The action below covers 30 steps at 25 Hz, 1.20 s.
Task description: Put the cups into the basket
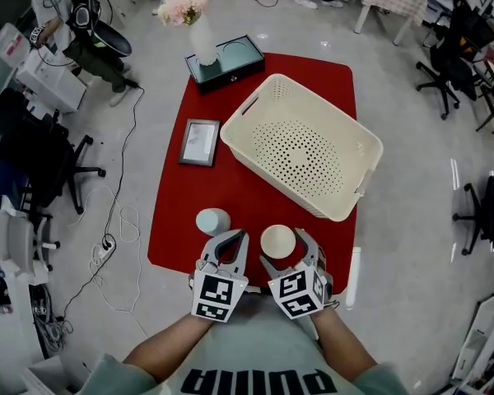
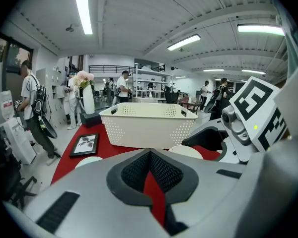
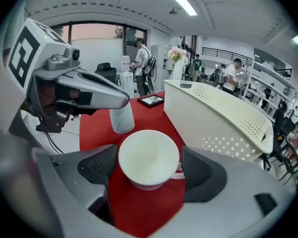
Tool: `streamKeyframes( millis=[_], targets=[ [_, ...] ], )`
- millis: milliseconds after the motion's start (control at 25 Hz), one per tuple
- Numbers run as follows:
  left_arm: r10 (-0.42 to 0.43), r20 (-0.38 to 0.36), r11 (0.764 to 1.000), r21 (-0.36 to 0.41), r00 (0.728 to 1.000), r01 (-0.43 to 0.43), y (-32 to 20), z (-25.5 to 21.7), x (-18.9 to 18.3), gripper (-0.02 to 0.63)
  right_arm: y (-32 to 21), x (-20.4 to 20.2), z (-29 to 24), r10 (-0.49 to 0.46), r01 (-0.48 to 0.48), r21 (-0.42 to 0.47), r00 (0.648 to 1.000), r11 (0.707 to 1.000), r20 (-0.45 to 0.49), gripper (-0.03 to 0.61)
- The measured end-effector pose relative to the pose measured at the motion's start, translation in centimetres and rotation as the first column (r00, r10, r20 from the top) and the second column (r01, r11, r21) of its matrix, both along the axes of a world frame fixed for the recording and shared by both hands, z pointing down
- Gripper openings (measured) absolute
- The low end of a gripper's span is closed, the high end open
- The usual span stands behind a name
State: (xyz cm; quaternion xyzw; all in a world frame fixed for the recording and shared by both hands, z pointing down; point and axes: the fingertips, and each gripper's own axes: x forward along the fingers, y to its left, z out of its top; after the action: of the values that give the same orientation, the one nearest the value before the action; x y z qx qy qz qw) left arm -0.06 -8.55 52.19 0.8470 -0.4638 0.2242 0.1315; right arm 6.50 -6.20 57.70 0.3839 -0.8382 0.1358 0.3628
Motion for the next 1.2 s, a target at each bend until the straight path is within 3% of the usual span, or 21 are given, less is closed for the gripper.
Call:
streamKeyframes(
  millis=[400,1200],
  targets=[
    [-0.045,0.005,0.999,-0.003,0.999,0.045,-0.4,0.6,-0.5,0.003,-0.4,-0.2,1.5,-0.075,0.075,-0.007,0.992,0.997,-0.097,0.376],
    [0.018,-0.015,1.0,0.004,1.0,-0.018,0.1,0.2,-0.7,0.003,-0.2,0.0,1.4,-0.031,0.029,-0.022,0.99,0.999,-0.136,0.377]
  ],
)
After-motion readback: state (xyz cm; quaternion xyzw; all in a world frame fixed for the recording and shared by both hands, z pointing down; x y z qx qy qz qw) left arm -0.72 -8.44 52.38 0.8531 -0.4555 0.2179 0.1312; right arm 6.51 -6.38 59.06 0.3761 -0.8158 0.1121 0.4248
